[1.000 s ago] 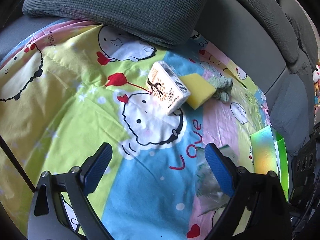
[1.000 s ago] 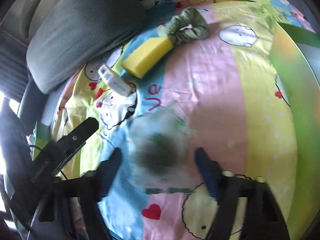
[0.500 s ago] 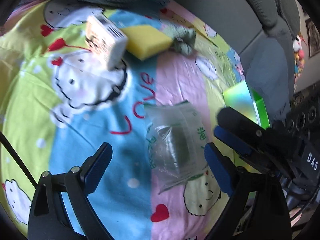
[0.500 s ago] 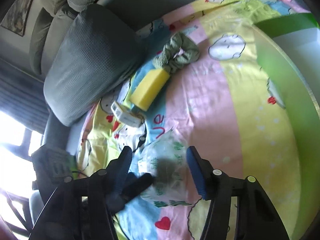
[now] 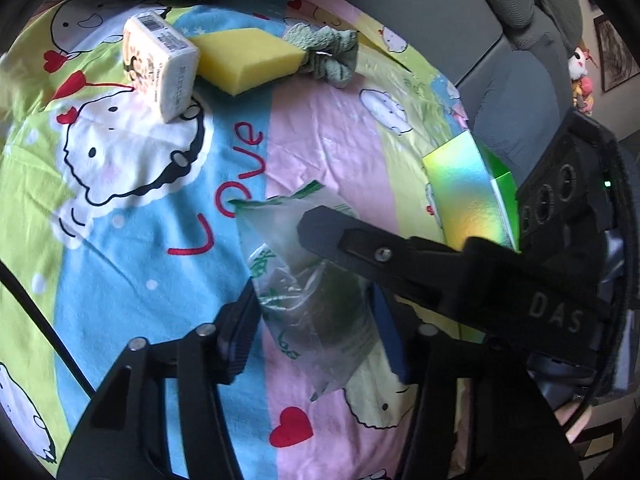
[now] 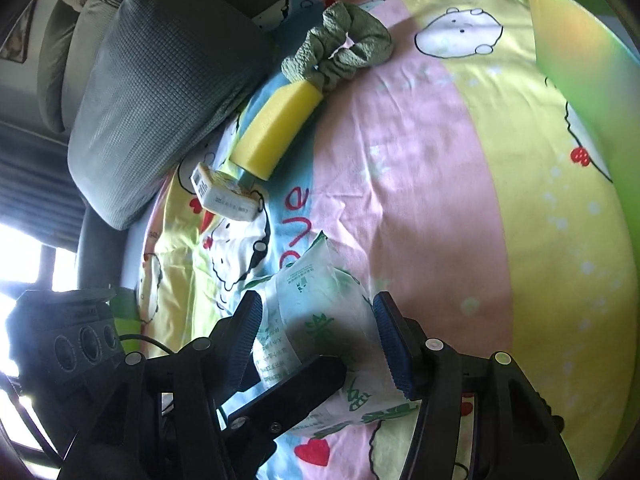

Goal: Organize objects
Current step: 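Grasp the second clear bag with green print using the right gripper, then carry the bag into the white box and lower it beside the first bag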

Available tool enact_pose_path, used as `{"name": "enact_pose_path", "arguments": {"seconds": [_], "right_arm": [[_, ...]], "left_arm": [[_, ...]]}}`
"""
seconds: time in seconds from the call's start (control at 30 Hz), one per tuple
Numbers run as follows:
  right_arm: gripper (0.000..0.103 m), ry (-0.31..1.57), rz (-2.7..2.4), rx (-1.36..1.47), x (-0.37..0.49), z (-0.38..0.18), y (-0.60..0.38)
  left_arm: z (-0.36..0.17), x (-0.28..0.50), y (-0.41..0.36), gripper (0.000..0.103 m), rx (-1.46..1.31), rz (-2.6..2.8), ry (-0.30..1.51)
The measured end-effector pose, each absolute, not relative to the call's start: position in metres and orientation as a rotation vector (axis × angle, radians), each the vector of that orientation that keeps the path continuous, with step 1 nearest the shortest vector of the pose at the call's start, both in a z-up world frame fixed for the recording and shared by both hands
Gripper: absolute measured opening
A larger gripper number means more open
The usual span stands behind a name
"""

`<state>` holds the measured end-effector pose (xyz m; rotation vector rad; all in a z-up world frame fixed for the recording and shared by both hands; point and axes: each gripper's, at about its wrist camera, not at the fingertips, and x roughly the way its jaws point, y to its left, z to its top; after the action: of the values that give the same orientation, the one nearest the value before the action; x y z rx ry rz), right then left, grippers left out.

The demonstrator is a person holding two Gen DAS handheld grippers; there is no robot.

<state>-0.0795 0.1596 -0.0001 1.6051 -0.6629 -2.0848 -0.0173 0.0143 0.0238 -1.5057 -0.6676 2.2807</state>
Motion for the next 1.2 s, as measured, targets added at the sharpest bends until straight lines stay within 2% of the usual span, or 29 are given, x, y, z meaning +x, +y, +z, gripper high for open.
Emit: {"name": "enact_pose_path", "arguments": {"seconds": [0.67,1.2], "right_arm": [[0.060,-0.658,-2.226,1.318,-0.052,0.061,0.179],[0.060,-0.582,-2.392,1.111,-0.018,0.112,0.197]], "left_arm": [[0.079,0.005,0.038,0.047,-1.201,2.411,-0.533],[0.116,0.028,0.061,0.047,-0.948,2.426,-0.479]]}}
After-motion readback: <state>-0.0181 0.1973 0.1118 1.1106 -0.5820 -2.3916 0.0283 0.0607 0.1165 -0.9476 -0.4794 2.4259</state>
